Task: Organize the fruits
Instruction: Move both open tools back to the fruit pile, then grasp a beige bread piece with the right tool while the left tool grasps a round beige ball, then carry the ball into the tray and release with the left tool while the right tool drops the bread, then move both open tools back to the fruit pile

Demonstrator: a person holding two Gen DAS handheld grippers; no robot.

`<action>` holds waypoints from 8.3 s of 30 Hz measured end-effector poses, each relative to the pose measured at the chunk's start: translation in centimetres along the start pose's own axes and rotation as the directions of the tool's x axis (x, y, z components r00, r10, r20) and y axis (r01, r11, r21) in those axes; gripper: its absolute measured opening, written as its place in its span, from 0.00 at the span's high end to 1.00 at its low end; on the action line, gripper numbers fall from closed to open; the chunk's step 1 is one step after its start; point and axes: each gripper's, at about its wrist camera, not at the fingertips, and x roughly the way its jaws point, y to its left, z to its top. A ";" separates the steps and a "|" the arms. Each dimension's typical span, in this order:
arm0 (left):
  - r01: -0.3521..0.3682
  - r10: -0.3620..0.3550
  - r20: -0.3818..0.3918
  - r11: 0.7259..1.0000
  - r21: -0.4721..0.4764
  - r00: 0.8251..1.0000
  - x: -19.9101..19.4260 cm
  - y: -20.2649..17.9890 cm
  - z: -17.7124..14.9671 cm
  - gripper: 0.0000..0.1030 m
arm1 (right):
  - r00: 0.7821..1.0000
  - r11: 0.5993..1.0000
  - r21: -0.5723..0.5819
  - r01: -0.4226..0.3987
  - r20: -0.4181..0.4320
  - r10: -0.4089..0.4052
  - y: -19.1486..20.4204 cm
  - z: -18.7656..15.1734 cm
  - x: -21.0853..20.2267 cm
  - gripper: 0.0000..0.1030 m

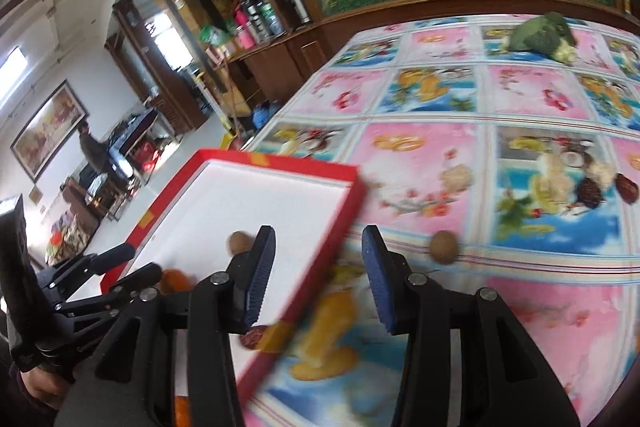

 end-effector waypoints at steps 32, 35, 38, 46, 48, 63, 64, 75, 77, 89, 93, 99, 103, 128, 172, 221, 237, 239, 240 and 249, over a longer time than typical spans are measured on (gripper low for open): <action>0.204 -0.200 -0.040 0.957 0.208 0.979 2.0 -17.1 8.4 0.41 | 0.998 0.878 0.475 0.067 -0.032 -0.059 -20.2 3.3 -3.8 0.54; 0.203 -0.198 -0.044 0.957 0.208 0.979 2.2 -17.1 8.3 0.41 | 0.992 0.878 0.463 0.122 -0.049 -0.112 -20.0 3.8 -3.2 0.54; 0.200 -0.194 -0.050 0.959 0.202 0.980 2.5 -17.0 8.4 0.41 | 0.987 0.883 0.442 0.161 -0.062 -0.149 -19.7 4.2 -2.7 0.56; 0.204 -0.196 -0.056 0.953 0.224 0.979 3.3 -17.9 8.9 0.41 | 0.970 0.907 0.344 0.244 -0.102 -0.223 -19.0 4.7 -2.0 0.72; 0.228 -0.220 -0.058 0.944 0.241 0.974 3.7 -18.8 9.1 0.41 | 0.973 0.903 0.363 0.230 -0.099 -0.208 -19.6 4.7 -2.4 0.72; 0.355 -0.325 -0.146 0.880 0.314 0.934 7.4 -25.6 9.9 0.41 | 0.987 0.866 0.486 0.120 0.032 -0.155 -23.1 5.6 -7.6 0.72; 0.359 -0.327 -0.150 0.879 0.313 0.933 7.6 -25.8 10.0 0.41 | 0.987 0.866 0.485 0.118 0.037 -0.155 -23.0 5.6 -7.7 0.72; 0.427 -0.388 -0.185 0.860 0.279 0.903 9.0 -26.7 10.5 0.61 | 0.989 0.871 0.481 0.099 0.046 -0.138 -22.6 5.6 -7.6 0.72; 0.449 -0.411 -0.190 0.853 0.266 0.892 9.1 -26.7 10.5 0.70 | 0.990 0.871 0.481 0.099 0.045 -0.137 -22.6 5.6 -7.6 0.72; 0.422 -0.404 -0.125 0.882 0.209 0.906 6.7 -24.9 10.2 0.79 | 0.989 0.884 0.454 0.107 0.045 -0.143 -21.9 5.6 -7.6 0.72; 0.417 -0.415 -0.049 0.891 0.178 0.908 3.6 -22.4 9.5 0.79 | 0.987 0.899 0.423 0.114 0.051 -0.149 -21.1 5.5 -7.4 0.72; 0.322 -0.333 0.066 0.936 0.143 0.940 -0.5 -17.8 8.4 0.79 | 0.979 0.933 0.326 0.155 0.074 -0.188 -18.7 5.2 -7.0 0.72; 0.265 -0.276 0.122 0.959 0.098 0.953 -2.3 -14.4 7.6 0.79 | 0.965 0.943 0.262 0.203 0.107 -0.238 -17.0 4.9 -6.9 0.72; 0.144 -0.129 0.164 0.986 -0.086 0.978 -2.8 -2.4 2.5 0.79 | 0.993 0.998 0.048 0.048 0.102 -0.053 -0.5 -0.6 -4.1 0.71; 0.033 -0.023 0.064 0.986 -0.162 0.998 0.2 3.7 -2.8 0.79 | 0.992 0.997 -0.080 -0.018 -0.124 0.008 7.6 -3.2 5.6 0.71; -0.034 0.035 0.002 0.987 -0.156 0.999 0.8 1.5 -1.4 0.29 | 0.996 0.970 0.241 -0.013 0.090 -0.009 -6.9 0.0 -3.9 0.70; 0.041 -0.040 0.069 0.999 -0.011 0.997 -1.6 -4.6 1.7 0.26 | 0.991 0.930 0.359 0.079 0.073 -0.113 -16.5 1.7 -6.3 0.70; 0.056 -0.056 0.065 0.998 0.005 0.996 -1.5 -5.7 1.9 0.26 | 0.992 0.926 0.371 0.072 0.067 -0.104 -17.2 1.8 -6.1 0.70; 0.061 -0.062 0.063 0.998 0.014 0.996 -1.4 -6.2 2.0 0.26 | 0.994 0.926 0.371 0.065 0.062 -0.094 -17.3 1.9 -6.0 0.70; 0.131 -0.136 0.046 0.987 0.092 0.990 -1.1 -10.8 2.9 0.26 | 0.993 0.945 0.312 0.101 0.032 -0.117 -16.4 2.9 -4.2 0.70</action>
